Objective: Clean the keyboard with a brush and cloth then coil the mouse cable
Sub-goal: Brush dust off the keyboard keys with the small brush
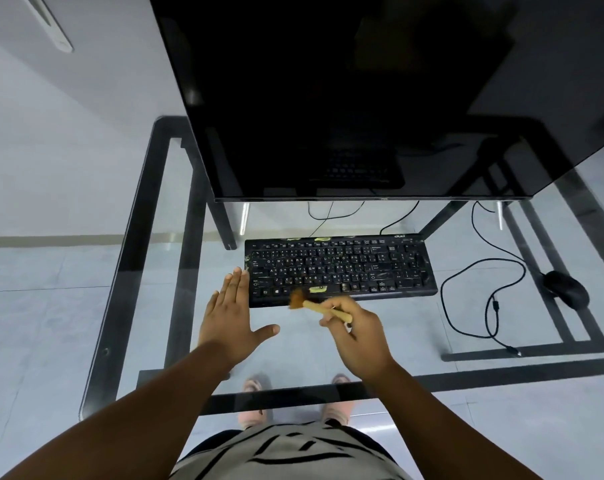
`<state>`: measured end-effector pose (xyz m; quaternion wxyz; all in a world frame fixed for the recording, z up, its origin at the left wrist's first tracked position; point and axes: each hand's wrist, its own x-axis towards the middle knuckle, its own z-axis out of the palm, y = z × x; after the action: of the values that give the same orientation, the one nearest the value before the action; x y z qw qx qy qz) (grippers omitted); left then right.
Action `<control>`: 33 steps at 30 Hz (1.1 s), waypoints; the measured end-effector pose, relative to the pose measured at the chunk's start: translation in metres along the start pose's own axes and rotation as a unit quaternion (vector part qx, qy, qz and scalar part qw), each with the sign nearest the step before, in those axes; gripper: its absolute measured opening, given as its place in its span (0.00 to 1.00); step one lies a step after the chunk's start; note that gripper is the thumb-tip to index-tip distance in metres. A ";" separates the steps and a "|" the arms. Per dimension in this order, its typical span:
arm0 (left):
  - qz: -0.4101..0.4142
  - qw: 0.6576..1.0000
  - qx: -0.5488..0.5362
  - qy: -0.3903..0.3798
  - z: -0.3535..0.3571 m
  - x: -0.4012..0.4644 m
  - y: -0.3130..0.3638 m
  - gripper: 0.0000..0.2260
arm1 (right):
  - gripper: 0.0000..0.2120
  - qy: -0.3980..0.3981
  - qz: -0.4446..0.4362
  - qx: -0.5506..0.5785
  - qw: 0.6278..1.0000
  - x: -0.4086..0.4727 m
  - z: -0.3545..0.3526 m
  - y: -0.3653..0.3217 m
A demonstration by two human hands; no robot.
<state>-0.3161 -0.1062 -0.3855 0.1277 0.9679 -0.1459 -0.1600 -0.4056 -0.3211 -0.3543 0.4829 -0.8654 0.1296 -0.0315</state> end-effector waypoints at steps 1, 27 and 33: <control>0.003 1.000 -0.003 0.001 0.001 0.001 0.003 0.52 | 0.07 0.001 -0.002 -0.031 1.000 -0.001 -0.003 0.005; 0.066 0.997 0.034 -0.008 0.018 0.032 0.103 0.51 | 0.08 0.080 0.097 0.063 0.990 0.000 -0.087 0.045; 0.082 0.996 0.033 -0.021 0.024 0.037 0.130 0.50 | 0.14 0.256 0.163 -0.003 0.953 -0.005 -0.115 0.063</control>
<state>-0.3220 -0.2433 -0.3796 0.1057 0.9526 -0.2329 -0.1645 -0.4429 -0.4465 -0.3461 0.4297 -0.7967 0.3885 -0.1724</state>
